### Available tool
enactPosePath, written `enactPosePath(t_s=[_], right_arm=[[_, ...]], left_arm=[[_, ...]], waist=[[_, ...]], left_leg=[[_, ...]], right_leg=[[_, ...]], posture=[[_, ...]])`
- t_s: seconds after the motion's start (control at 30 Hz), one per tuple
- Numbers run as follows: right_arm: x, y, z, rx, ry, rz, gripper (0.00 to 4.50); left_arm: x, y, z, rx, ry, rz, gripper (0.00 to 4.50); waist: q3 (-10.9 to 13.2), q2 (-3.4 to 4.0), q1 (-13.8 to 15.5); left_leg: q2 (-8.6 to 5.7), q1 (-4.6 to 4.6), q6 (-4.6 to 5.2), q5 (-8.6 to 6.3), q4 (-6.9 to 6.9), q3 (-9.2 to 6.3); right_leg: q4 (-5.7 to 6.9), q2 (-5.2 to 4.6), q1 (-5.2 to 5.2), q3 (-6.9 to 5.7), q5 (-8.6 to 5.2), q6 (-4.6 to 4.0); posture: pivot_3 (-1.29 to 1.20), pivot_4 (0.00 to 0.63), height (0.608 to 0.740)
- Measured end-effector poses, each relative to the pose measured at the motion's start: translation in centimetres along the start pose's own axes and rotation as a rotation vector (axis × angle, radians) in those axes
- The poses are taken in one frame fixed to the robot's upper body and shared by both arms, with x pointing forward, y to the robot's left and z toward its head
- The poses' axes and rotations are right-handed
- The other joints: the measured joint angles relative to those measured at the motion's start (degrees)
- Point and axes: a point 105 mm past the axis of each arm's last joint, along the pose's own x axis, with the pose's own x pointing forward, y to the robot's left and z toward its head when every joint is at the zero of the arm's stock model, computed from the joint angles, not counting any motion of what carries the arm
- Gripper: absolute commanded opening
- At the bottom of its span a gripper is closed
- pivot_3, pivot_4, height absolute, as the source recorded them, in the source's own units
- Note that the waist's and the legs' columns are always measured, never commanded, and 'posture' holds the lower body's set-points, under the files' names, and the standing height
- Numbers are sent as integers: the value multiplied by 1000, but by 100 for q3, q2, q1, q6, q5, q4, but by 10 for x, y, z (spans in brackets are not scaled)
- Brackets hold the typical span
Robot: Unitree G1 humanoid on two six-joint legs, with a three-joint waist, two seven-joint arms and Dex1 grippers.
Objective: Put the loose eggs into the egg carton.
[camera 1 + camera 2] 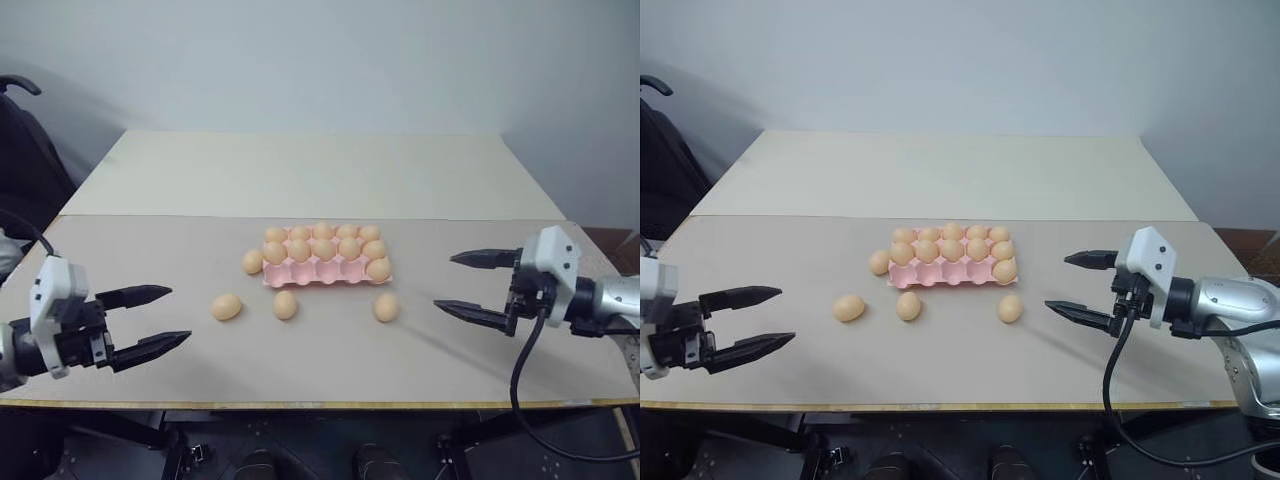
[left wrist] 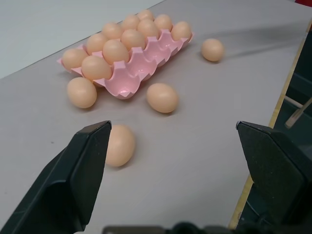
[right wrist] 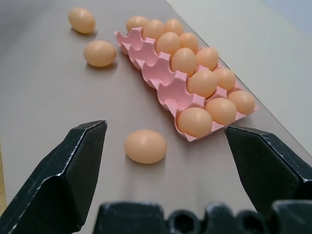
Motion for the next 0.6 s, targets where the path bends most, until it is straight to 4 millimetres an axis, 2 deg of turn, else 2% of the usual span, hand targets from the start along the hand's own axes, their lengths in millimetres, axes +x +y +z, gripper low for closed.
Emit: enactPosePath(t_s=[0.17, 0.37, 0.6], right_arm=[[0, 0, 0, 0, -1, 2, 4500], [0, 0, -1, 1, 3, -3, 4500], [8, 2, -14, -44, 79, 1, 4500]], left_arm=[[-2, 6, 8, -4, -28, 43, 4476], [-2, 3, 9, 8, -9, 7, 4476], [5, -1, 13, 44, -24, -53, 4476]], waist=[[0, 0, 14], [0, 0, -1], [0, 0, -7]], left_leg=[[0, 1, 0, 0, 0, 0], [0, 1, 0, 0, 0, 0], [0, -1, 0, 0, -1, 0]], right_leg=[[0, 0, 1, -1, 0, 0], [0, 0, 0, -1, 0, 0], [-1, 1, -2, 0, 0, 0]], posture=[[0, 150, 740], [0, 150, 740], [0, 150, 740]])
